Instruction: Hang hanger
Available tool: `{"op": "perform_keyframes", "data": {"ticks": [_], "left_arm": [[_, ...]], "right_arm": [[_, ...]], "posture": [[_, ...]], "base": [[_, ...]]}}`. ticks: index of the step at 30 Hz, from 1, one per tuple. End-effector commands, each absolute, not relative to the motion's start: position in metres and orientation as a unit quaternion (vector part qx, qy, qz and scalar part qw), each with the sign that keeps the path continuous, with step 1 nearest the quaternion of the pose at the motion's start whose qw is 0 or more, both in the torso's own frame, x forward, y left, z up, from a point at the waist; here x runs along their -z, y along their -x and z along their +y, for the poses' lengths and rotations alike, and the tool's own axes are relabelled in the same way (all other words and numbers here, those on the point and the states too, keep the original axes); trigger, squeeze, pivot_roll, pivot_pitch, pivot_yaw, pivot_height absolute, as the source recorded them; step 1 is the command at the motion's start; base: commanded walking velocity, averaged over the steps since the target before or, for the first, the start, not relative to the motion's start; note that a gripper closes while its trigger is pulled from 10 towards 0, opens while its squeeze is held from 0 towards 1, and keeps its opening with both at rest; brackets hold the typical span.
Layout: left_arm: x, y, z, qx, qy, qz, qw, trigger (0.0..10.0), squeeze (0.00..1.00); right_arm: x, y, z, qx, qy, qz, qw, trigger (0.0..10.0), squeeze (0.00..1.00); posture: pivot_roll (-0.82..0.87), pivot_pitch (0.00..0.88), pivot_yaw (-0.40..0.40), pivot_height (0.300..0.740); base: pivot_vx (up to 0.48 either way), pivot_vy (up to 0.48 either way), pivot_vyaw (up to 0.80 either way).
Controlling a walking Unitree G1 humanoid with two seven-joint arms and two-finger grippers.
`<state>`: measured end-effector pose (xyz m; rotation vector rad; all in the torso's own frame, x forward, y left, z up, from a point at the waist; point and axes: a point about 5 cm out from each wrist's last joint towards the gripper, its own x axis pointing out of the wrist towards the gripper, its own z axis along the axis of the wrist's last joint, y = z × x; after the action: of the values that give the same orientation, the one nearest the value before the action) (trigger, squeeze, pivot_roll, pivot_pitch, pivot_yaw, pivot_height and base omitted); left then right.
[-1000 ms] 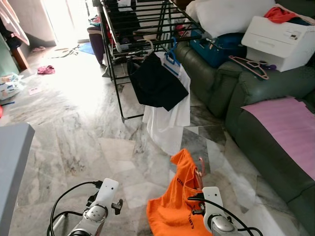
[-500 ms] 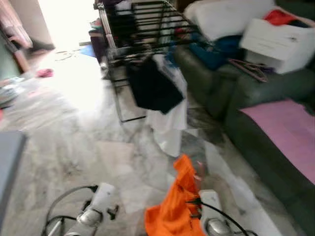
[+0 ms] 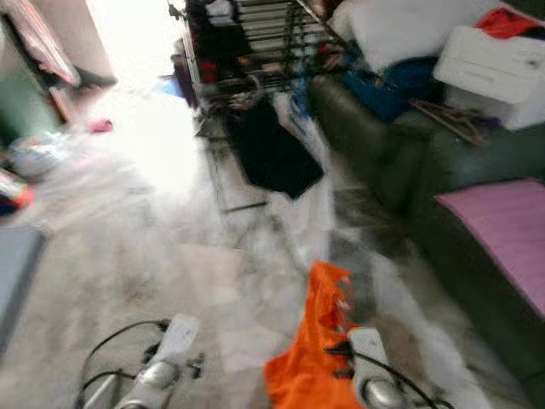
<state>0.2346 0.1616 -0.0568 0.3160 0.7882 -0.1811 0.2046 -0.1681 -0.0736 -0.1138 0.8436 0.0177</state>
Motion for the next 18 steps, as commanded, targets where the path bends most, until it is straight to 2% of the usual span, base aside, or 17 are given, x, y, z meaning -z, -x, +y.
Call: {"op": "perform_keyframes", "data": {"ticks": [1,8,12,18], "left_arm": [[0.058,-0.231,0.178,0.072,-0.171,0.391,0.901,10.0,0.0],[0.055,-0.235,0.18,0.07,-0.175,0.387,0.903,10.0,0.0],[0.053,-0.237,0.185,0.053,-0.172,0.382,0.906,10.0,0.0],[0.047,-0.246,0.186,0.038,-0.157,0.369,0.915,10.0,0.0]], "right_arm": [[0.068,-0.214,-0.157,-0.023,0.048,0.392,0.919,10.0,0.0],[0.066,-0.218,-0.152,-0.029,0.045,0.382,0.922,10.0,0.0],[0.061,-0.225,-0.156,-0.019,0.045,0.367,0.929,10.0,0.0],[0.036,-0.259,-0.168,0.011,0.044,0.304,0.951,10.0,0.0]], "posture": [[-0.03,0.016,0.029,0.74],[-0.02,0.019,0.027,0.74],[-0.02,0.02,0.029,0.74],[-0.01,0.02,0.027,0.74]], "base": [[0.0,0.0,0.79],[0.0,0.0,0.66],[0.0,0.0,0.0],[0.0,0.0,0.0]]}}
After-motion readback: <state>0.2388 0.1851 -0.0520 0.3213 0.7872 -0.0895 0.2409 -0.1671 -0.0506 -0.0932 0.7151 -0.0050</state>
